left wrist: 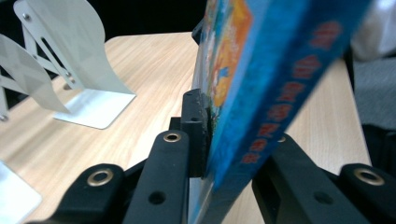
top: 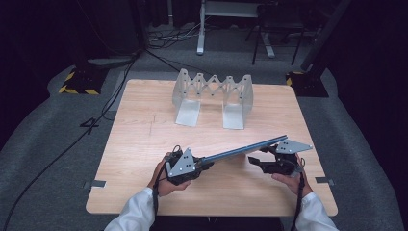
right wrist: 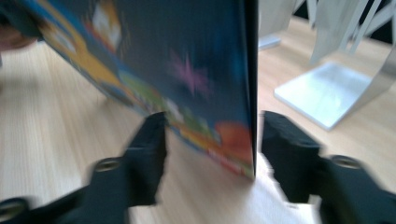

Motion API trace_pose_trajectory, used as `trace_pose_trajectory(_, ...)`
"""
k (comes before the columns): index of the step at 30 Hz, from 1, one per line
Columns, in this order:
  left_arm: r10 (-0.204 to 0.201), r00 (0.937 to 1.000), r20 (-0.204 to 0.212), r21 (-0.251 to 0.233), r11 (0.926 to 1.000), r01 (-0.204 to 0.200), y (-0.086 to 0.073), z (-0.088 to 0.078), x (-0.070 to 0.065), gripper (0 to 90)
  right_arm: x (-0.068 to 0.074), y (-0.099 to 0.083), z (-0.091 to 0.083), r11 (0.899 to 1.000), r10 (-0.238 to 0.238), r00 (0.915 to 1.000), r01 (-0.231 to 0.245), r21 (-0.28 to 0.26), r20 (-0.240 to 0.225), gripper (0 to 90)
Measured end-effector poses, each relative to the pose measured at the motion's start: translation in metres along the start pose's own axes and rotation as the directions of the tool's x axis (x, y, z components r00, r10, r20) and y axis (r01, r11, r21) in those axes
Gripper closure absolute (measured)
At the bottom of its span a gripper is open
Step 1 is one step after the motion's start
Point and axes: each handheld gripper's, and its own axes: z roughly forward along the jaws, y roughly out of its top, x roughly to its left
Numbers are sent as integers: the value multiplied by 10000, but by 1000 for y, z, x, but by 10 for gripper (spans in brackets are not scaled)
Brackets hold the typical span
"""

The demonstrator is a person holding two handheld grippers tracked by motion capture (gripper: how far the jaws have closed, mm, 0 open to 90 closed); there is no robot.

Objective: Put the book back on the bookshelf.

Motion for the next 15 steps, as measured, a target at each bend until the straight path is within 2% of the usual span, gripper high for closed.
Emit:
trace_pose_trajectory(3,-62,10000,-12,-62,10000,62,0,0,1,794,2,3,0,9997,-83,9998,87,-209,203,495)
trace_pose_trajectory(5,-239,9997,-16,-243,9994,238,2,-1,0,802,3,6,1,9988,-433,9985,441,-232,339,519)
trace_pose_trajectory(6,-234,9997,17,-306,9993,234,2,-3,1,809,4,7,0,9987,-447,9982,457,-242,401,526)
trace_pose_trajectory(8,-521,9985,148,-469,9975,528,3,-4,2,824,4,9,-1,9980,-559,9977,569,-275,381,556)
trace_pose_trajectory(10,-1012,9942,368,-664,9924,1035,0,-6,6,822,3,10,-2,9981,-506,9985,513,-340,227,580)
trace_pose_trajectory(12,-1126,9928,409,-760,9904,1155,-3,-6,8,822,3,10,-2,9982,-469,9986,477,-359,224,590)
trace_pose_trajectory(15,-1231,9922,217,-794,9890,1245,-4,-6,11,817,2,12,0,9985,-448,9987,455,-288,240,592)
